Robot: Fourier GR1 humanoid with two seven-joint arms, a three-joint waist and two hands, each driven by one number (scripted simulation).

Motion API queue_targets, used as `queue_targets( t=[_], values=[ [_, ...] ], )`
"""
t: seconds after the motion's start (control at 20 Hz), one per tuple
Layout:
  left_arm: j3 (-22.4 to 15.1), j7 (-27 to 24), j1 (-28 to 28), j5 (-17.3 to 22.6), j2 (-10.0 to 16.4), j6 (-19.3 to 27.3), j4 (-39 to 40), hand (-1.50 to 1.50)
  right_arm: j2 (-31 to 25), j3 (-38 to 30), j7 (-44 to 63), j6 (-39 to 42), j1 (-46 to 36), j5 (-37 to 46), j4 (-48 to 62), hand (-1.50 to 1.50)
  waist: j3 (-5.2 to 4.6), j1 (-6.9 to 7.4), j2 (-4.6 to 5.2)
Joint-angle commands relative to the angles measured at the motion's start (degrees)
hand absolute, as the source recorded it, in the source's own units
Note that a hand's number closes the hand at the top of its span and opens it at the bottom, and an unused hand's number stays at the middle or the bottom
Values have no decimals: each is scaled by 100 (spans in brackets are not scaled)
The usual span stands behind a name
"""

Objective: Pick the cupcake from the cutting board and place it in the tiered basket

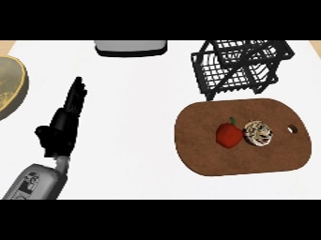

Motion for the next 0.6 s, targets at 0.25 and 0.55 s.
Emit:
queue_targets(
  t=[0.25, 0.55],
  values=[
    [-102, 262, 228, -156, -5, 142, -398, 0, -1701, -1291, -513, 2052, 1076, 1158, 479, -150, -41, 16, 12],
    [-81, 226, 262, -197, -35, 193, -371, 0, -2792, -1712, -597, 1573, 1223, 3282, -797, -150, -62, -7, 1]
  ],
)
